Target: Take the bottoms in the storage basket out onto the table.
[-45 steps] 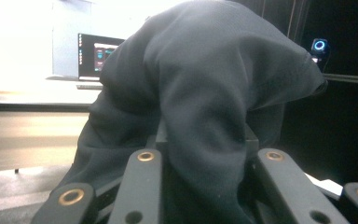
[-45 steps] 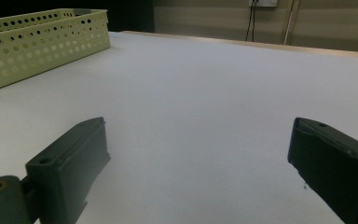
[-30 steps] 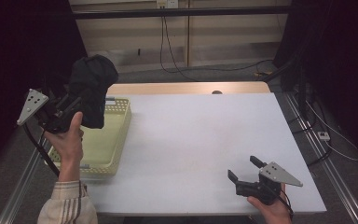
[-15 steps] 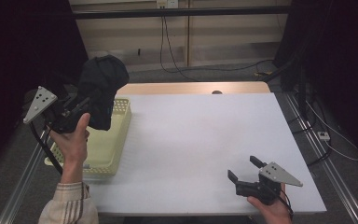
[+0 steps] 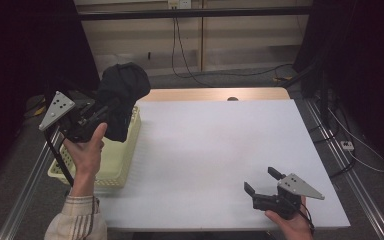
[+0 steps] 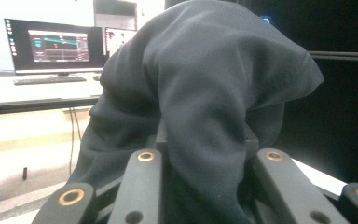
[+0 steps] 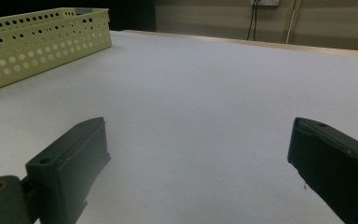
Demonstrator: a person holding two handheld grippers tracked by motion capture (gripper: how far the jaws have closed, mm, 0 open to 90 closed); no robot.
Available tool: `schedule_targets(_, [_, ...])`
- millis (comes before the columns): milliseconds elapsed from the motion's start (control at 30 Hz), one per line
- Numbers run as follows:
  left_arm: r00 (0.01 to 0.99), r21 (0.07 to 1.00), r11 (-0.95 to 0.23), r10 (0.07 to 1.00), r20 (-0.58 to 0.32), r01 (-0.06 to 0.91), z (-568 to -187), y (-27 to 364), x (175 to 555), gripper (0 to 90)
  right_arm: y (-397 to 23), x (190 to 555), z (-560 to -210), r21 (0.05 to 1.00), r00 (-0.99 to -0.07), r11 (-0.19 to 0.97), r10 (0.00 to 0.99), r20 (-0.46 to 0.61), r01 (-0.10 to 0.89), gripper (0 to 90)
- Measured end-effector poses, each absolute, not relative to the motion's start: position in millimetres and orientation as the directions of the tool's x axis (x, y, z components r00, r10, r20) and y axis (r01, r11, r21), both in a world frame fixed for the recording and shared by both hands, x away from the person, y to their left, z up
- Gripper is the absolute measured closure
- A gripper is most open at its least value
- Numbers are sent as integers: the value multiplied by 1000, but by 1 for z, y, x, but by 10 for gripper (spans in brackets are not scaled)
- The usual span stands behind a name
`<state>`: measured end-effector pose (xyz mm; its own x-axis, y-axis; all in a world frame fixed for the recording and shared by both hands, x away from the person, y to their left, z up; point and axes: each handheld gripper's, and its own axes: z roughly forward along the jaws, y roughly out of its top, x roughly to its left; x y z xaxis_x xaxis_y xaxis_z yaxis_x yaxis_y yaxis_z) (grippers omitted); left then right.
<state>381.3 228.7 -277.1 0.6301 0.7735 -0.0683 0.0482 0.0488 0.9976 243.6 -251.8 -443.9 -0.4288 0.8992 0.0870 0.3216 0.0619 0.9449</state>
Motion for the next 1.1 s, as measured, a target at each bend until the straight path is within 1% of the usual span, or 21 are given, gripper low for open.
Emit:
schedule_targets(233, [656,997,24,752,-65,71,-278,218,383,719,-252,244,-444,945,-430,63,899,87,322,48])
schedule_targets(600, [677,998,-2,735,-41,63,-278,205,379,719,-251,243,-444,945,-435,67,896,84,320,50])
schedule_targets(933, [685,998,-9,727,-38,65,-280,195,378,719,-251,243,-444,946,-438,68,895,83,317,49])
schedule_targets(1100, [695,996,-20,717,-42,81,-285,184,381,718,-251,243,-444,946,-440,70,894,81,317,49])
